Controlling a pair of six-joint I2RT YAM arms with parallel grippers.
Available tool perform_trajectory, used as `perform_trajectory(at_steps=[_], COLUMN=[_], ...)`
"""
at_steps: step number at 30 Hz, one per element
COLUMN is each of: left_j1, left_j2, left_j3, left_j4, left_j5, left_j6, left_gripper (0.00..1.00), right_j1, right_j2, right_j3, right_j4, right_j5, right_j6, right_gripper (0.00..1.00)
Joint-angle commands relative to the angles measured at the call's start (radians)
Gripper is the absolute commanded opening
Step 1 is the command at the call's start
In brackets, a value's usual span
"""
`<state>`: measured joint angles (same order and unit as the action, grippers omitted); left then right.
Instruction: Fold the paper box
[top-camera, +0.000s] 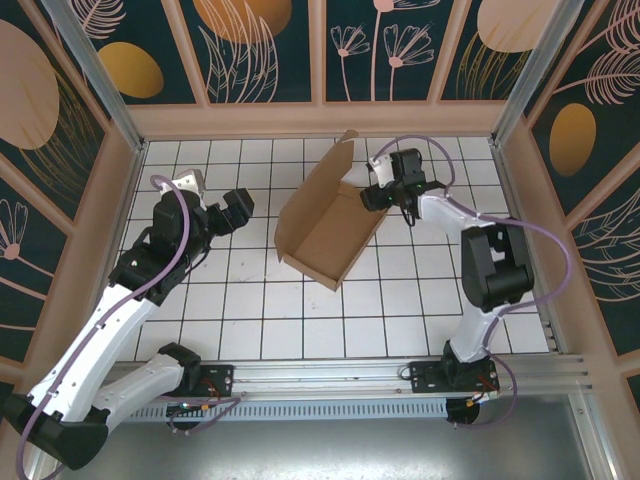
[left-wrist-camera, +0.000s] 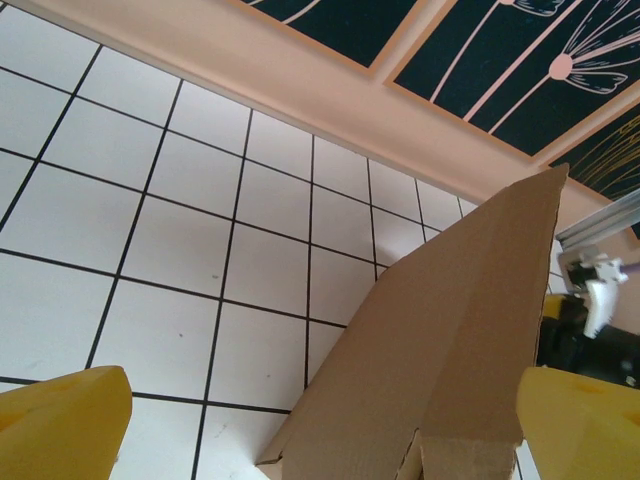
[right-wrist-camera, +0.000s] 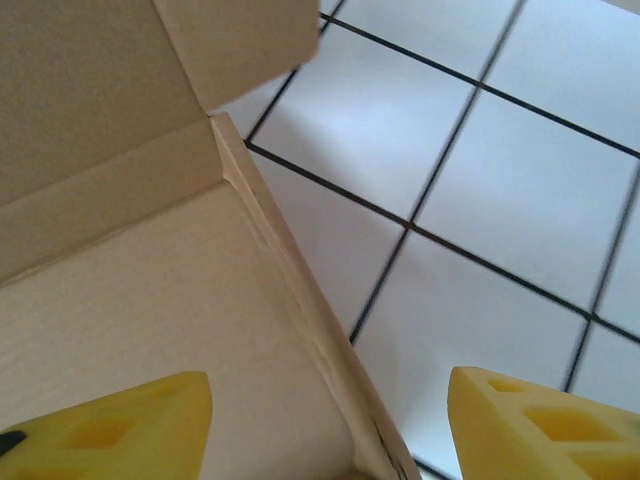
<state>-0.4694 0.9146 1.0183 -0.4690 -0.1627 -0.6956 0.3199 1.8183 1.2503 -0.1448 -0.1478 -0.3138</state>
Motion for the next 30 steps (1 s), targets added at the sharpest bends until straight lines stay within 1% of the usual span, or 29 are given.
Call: perform_trajectory(at_steps=[1, 5, 7, 13, 14, 17, 20, 22, 24, 27, 28, 29, 30], left_j1=[0.006, 0.006, 0.006, 0.005, 0.006, 0.006, 0.005, 0.006, 0.006, 0.005, 0.005, 0.006, 0.006], left_j2=[-0.033, -0.052, -0.056, -0.068, -0.068, -0.072, -0.072, -0.074, -0.078, -0.093, -0.099, -0.106, -0.112], left_j3=[-0.02, -0.041, -0.04, -0.069, -0.07, -0.075, -0.076, -0.076, -0.078, -0.087, -0.091, -0.095, -0.096], left_j4=[0.0, 0.028, 0.031, 0.031, 0.03, 0.028, 0.026, 0.024, 0.024, 0.026, 0.024, 0.024, 0.022], left_j5=[0.032, 0.059, 0.061, 0.06, 0.061, 0.059, 0.054, 0.052, 0.051, 0.059, 0.061, 0.064, 0.066], left_j6=[0.021, 0.015, 0.02, 0.029, 0.03, 0.034, 0.038, 0.04, 0.039, 0.031, 0.028, 0.028, 0.028], left_gripper=[0.98, 0.98, 0.98, 0.98, 0.98, 0.98, 0.98, 0.98, 0.98, 0.98, 0.98, 0.98, 0.97], right_j1=[0.007, 0.021, 0.025, 0.043, 0.047, 0.069, 0.087, 0.101, 0.111, 0.12, 0.124, 0.126, 0.126], right_j2=[0.079, 0.167, 0.187, 0.217, 0.216, 0.221, 0.241, 0.242, 0.235, 0.226, 0.221, 0.222, 0.226], right_j3=[0.092, 0.128, 0.118, 0.093, 0.082, 0.051, 0.043, 0.028, 0.011, 0.0, -0.007, -0.011, -0.013], right_j4=[0.014, -0.007, 0.007, 0.03, 0.036, 0.067, 0.068, 0.079, 0.089, 0.077, 0.079, 0.076, 0.072], right_j5=[-0.067, -0.073, -0.048, 0.048, 0.063, 0.157, 0.258, 0.29, 0.301, 0.295, 0.298, 0.297, 0.297], right_j6=[-0.09, -0.097, -0.085, -0.057, -0.063, -0.09, -0.092, -0.101, -0.106, -0.107, -0.108, -0.104, -0.098], right_gripper=[0.66, 0.66, 0.64, 0.52, 0.49, 0.37, 0.32, 0.33, 0.37, 0.37, 0.39, 0.44, 0.5])
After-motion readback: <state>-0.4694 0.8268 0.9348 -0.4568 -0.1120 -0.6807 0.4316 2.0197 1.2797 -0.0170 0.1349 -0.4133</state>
